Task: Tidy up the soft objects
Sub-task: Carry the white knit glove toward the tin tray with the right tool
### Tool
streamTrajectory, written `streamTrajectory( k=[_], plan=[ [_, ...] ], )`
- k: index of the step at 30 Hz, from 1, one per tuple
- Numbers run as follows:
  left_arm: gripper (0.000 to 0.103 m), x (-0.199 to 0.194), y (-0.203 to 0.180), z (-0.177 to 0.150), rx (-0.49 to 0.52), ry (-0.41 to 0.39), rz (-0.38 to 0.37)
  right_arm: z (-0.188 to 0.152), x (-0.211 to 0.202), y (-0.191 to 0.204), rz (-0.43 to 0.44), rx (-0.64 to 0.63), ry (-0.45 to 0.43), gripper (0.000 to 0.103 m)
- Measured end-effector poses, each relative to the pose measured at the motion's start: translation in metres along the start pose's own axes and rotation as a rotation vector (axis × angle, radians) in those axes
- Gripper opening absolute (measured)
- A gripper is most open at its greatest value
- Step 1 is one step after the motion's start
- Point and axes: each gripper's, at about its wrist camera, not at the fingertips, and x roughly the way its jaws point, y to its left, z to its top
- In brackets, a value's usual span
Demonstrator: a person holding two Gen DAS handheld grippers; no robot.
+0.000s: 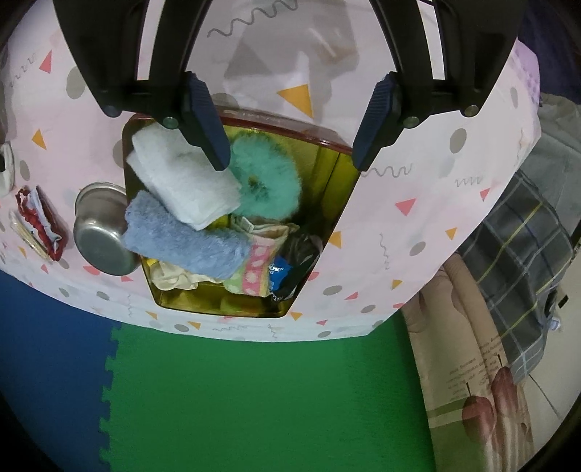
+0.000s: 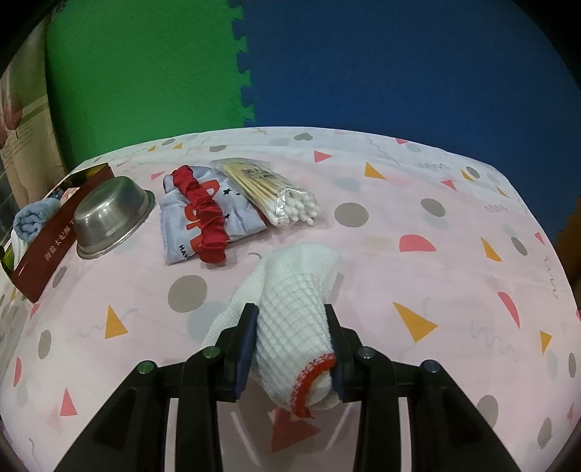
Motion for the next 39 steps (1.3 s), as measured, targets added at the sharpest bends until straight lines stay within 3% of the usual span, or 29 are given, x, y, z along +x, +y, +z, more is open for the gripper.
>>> streamTrajectory(
  k=[19,28,39],
  plan=[
    [0.072,-0.001,-0.006,-0.004,-0.004,-0.022,-0.006,0.002,-0.008,0.009,-0.044,0.024,0.003,0.029],
    [0.073,-0.001,-0.004,-0.004,-0.020,-0.020,-0.009,0.006,-0.023,0.026,-0.008,0.008,-0.011,0.028],
    [0.075,0.000,-0.002,-0.004,-0.028,-0.017,-0.007,0.023,-0.039,0.074,0.075,-0.054,-0.032,0.028]
  ],
)
